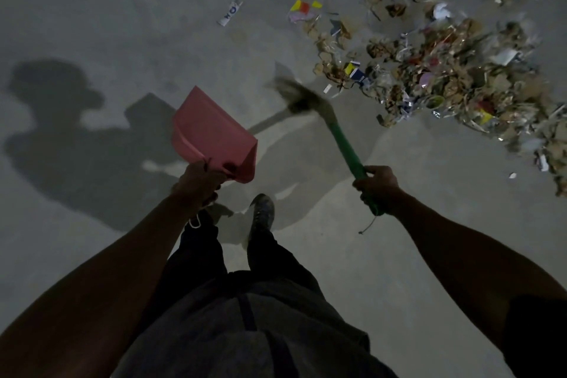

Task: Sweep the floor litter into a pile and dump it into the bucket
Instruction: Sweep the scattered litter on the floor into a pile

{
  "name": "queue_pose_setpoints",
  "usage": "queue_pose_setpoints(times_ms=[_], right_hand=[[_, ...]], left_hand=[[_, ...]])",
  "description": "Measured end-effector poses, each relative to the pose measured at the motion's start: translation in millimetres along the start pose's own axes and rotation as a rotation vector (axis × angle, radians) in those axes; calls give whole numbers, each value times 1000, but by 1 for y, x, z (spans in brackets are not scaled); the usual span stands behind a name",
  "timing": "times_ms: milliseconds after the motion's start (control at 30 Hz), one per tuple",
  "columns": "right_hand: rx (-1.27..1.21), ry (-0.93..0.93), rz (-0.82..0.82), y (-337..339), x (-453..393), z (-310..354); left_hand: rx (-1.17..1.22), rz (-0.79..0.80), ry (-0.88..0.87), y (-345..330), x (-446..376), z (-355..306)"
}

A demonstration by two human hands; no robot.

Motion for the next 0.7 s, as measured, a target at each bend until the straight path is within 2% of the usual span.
queue_pose_setpoints(times_ms=[167,300,500,700], right_hand=[[-9,88,6,-7,7,17],[64,127,110,-25,30,8],[166,44,238,-37,63,-33],[153,-20,149,-10,27,-16]], left_hand=[[10,47,-52,-6,3,-10],[9,86,-31,-16,3,-20],[30,156,-8,-26,11,-35],[78,129,-16,-17,1,-45]])
Point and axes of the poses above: each hand's wrist, its own x-axis away from the middle knuckle, its own y-axis out of the back of the hand, z = x × y, the point moved 3 cm from there along -x, towards the middle knuckle, and after that the axes turned 8 degrees about y, right-handed, at the moved point
